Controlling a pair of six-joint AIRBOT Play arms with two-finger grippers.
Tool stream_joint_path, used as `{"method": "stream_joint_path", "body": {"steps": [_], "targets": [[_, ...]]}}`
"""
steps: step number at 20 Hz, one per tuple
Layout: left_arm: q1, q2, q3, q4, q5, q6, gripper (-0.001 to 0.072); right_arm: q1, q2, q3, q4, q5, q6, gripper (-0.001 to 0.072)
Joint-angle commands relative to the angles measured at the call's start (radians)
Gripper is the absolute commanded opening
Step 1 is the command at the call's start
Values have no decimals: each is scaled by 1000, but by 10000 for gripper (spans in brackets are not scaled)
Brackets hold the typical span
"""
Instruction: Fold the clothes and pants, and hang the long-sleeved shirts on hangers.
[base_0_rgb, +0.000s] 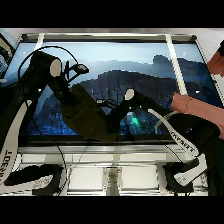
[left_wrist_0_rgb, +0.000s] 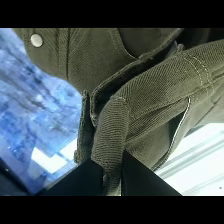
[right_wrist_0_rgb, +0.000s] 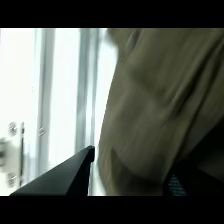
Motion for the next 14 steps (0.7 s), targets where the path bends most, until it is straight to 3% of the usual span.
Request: {"method": "stream_joint_path", "body": {"steps": [1, 4, 8, 11, 12, 14], "targets": [[-1, 0, 1, 27, 22, 0, 77, 1, -10, -76, 31, 52, 31, 417], [-1, 0, 1, 27, 31, 0, 77, 5, -10, -107, 129, 26, 15, 368], [-1, 0, 1, 26, 40, -3, 77, 24, -10, -107, 183, -109, 13, 368], [-1, -1, 1, 27, 40, -3, 77, 48, -10, -107, 193, -127, 29, 363], [-1, -1, 1, 27, 40, -3, 77, 57, -10, -107, 192, -132, 34, 289], [-1, -1, 1, 27, 40, -3, 77, 74, -11, -107, 190, -143, 51, 231]]}}
